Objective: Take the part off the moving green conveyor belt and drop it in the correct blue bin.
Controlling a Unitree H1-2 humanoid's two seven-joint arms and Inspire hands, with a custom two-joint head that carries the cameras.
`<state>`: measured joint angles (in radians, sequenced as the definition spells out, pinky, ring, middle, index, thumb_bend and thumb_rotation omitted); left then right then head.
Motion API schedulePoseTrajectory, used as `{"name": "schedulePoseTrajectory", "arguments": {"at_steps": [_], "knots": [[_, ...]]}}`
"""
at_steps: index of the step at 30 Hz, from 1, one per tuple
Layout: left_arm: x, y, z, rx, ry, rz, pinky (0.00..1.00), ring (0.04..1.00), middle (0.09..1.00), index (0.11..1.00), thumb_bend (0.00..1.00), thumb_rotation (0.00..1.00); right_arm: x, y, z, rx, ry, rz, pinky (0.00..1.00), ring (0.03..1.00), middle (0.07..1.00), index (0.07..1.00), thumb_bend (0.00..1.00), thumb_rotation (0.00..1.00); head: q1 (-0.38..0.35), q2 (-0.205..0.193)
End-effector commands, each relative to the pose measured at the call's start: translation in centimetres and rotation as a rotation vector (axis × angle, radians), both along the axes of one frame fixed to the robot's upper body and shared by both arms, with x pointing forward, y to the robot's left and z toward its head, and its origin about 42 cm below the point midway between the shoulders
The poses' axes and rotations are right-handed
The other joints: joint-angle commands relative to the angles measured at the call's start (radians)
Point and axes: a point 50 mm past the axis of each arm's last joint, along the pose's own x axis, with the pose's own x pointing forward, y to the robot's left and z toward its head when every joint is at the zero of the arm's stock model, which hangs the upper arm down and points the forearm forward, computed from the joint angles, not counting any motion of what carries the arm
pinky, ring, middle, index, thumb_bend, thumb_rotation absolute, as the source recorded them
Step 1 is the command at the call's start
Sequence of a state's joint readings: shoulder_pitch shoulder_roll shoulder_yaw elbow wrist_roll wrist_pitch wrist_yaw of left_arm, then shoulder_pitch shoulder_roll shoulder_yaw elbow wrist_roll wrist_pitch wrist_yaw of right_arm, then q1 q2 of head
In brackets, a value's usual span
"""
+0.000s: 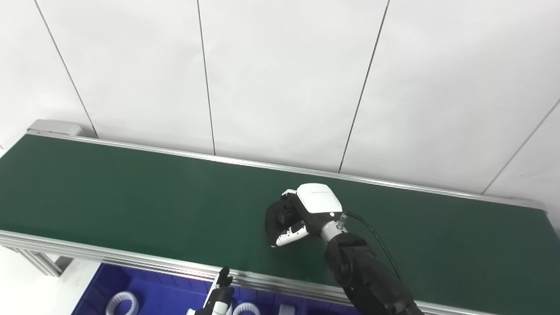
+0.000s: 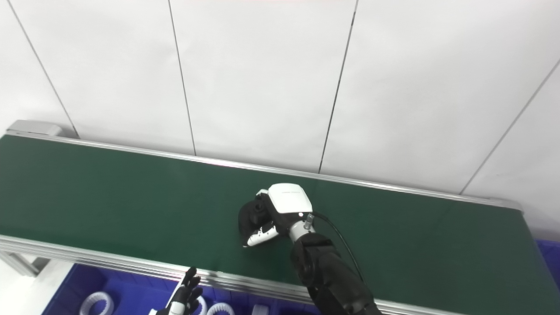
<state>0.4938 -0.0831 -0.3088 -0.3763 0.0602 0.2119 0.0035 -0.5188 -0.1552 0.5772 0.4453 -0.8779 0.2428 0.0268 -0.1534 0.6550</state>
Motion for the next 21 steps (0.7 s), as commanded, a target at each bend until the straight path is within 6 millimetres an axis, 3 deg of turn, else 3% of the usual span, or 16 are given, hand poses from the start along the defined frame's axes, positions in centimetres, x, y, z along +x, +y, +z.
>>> {"name": "schedulePoseTrajectory", "arguments": {"at_steps": [1,5,8,14,21], "knots": [[0.2,-2.9,1.9,-0.109,-0.046,-0.011,1.00,0.977,0.995,1.000,0.56,1.00,0.5,0.9,0.7,0.031,-0.038,0.071,0.34,0.424,0.533,0.695,0.73,0.31,0.000,-0.001],[0.2,-2.9,1.9,-0.125,-0.045,-0.006,1.00,0.971,0.995,1.000,0.56,1.00,0.3,0.5,0.0,0.069,-0.076,0.079,0.30,0.365,0.454,0.624,0.64,0.28,-0.002,0.001],[0.2,-2.8,1.9,-0.128,-0.047,-0.007,1.00,0.973,0.999,1.000,0.55,1.00,0.2,0.4,-0.3,0.100,-0.095,0.086,0.27,0.332,0.420,0.505,0.52,0.16,-0.005,0.003],[0.2,-2.6,1.9,-0.134,-0.046,-0.007,1.00,0.977,1.000,1.000,0.55,1.00,0.1,0.5,0.0,0.106,-0.115,0.104,0.27,0.332,0.425,0.495,0.51,0.16,-0.010,0.002],[0.2,-2.4,1.7,-0.129,-0.049,-0.015,1.00,0.977,1.000,1.000,0.54,1.00,0.2,0.7,2.4,0.145,-0.137,0.109,0.25,0.315,0.415,0.495,0.51,0.16,-0.017,0.003]]}}
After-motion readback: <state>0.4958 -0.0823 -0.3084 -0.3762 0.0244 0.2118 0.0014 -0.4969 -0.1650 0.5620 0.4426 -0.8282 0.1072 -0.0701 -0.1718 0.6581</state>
